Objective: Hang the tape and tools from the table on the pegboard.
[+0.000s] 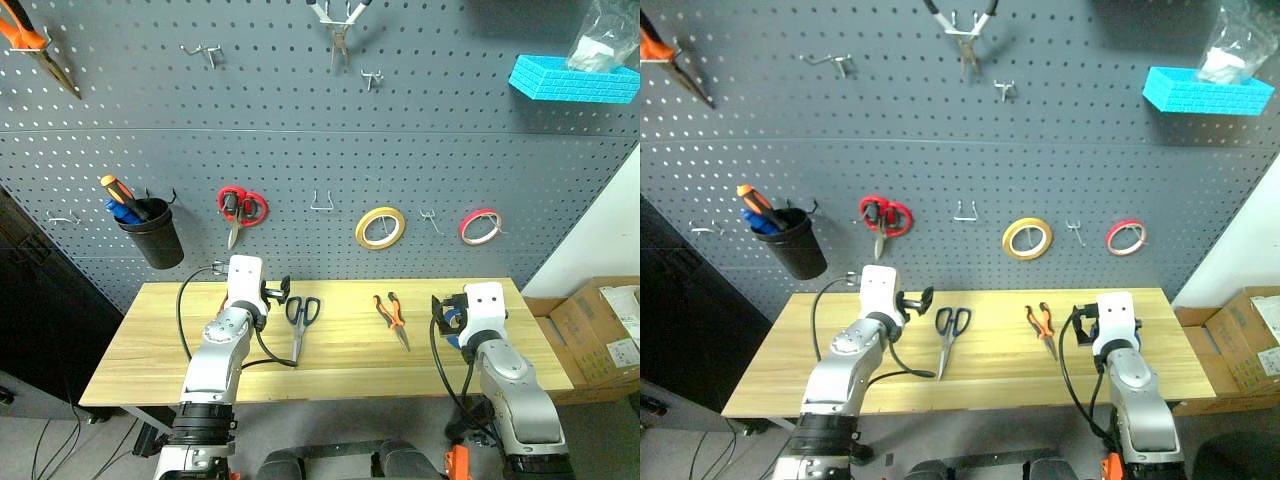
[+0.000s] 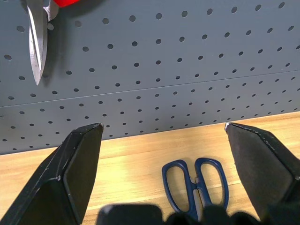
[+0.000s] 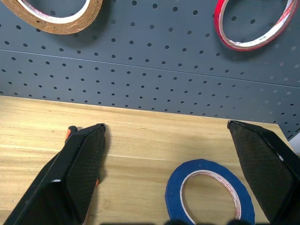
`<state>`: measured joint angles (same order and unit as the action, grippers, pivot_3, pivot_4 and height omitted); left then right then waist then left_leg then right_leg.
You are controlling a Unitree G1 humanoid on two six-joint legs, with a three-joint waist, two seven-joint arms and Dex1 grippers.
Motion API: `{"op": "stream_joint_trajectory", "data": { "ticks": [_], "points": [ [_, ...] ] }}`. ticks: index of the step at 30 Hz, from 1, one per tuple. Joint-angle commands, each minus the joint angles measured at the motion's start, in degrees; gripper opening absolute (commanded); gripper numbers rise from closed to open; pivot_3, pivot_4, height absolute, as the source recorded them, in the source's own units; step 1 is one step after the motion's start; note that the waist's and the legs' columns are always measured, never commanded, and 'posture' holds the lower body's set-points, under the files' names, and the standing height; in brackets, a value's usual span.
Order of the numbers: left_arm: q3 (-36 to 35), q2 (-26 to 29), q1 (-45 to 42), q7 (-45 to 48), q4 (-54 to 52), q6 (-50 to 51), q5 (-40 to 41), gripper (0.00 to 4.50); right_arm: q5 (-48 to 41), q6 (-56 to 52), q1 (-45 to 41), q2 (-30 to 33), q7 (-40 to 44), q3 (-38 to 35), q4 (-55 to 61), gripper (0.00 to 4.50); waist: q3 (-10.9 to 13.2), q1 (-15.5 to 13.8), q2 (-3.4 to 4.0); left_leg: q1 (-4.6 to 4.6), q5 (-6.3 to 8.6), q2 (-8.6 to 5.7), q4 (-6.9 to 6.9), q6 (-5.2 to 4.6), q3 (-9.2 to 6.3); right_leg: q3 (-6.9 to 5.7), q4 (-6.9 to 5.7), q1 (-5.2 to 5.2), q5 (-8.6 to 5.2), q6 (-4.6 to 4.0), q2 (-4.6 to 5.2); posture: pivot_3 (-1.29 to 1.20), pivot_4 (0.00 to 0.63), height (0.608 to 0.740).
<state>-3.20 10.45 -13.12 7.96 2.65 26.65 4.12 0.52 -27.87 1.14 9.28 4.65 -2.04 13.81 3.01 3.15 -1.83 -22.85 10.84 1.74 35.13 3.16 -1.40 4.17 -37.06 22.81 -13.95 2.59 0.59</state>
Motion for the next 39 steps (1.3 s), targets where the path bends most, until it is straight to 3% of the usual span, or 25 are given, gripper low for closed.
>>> {"op": "stream_joint_trajectory", "data": {
  "ticks": [1, 22, 29, 32, 36, 39],
  "points": [
    [-1.1, 0.0, -1.4, -0.7, -1.5, -1.3, 0.2, 4.47, 0.0, 1.3, -0.5, 0.3, -0.2, -0.7, 2.7, 4.5, 0.0, 0.0, 0.0, 0.0, 0.0, 0.0, 0.0, 0.0, 0.0, 0.0, 0.0, 0.0, 0.0, 0.0, 0.0, -0.01, 0.004, 0.74],
    [-2.6, -0.5, -1.7, -1.2, -0.9, -1.3, 0.9, 4.47, -0.1, 0.2, -0.6, 0.1, -0.6, -1.0, 2.5, 4.5, 0.0, 0.0, 0.0, 0.0, 0.0, 0.0, 0.0, 0.0, 0.0, 0.0, 0.01, 0.0, 0.0, 0.0, 0.0, -0.01, 0.011, 0.74],
    [-3.1, -1.4, -2.1, -2.2, -1.3, -0.2, 1.3, 4.47, 7.7, 4.5, 0.6, 1.8, -6.0, 0.8, 1.7, 4.5, 0.0, 0.0, -0.01, 0.0, 0.0, 0.0, 0.0, 0.0, 0.01, 0.0, 0.04, 0.01, 0.0, 0.0, 0.0, -0.02, 0.032, 0.74],
    [-3.1, -2.0, -3.3, -1.3, -2.3, 1.8, 2.7, 4.47, 9.5, 1.6, 0.8, 1.8, -7.0, 0.8, 2.4, 4.5, 0.1, 0.0, -0.02, 0.0, 0.0, 0.0, -0.01, 0.0, 0.0, 0.0, 0.03, 0.02, -0.01, -0.01, 0.0, -0.02, 0.05, 0.74],
    [-0.3, -2.9, -6.2, 5.5, -5.3, 9.5, 8.6, 4.47, 2.5, -4.9, 0.2, 1.7, -0.4, -1.4, 5.2, 4.5, 0.7, 0.0, -0.03, -0.01, 0.0, 0.0, 0.0, 0.0, -0.02, 0.0, 0.01, 0.02, -0.01, -0.01, 0.0, -0.02, 0.083, 0.74],
    [4.5, -3.5, -8.0, 12.5, -8.4, 17.7, 14.1, 4.47, -1.8, -9.7, -1.2, 5.0, 6.6, -1.6, 5.6, 4.5, 1.7, 0.0, 0.12, -0.01, 0.0, 0.0, 0.04, 0.0, -0.02, 0.01, 0.05, -0.06, -0.01, -0.01, 0.01, -0.02, 0.109, 0.74]
  ]
}}
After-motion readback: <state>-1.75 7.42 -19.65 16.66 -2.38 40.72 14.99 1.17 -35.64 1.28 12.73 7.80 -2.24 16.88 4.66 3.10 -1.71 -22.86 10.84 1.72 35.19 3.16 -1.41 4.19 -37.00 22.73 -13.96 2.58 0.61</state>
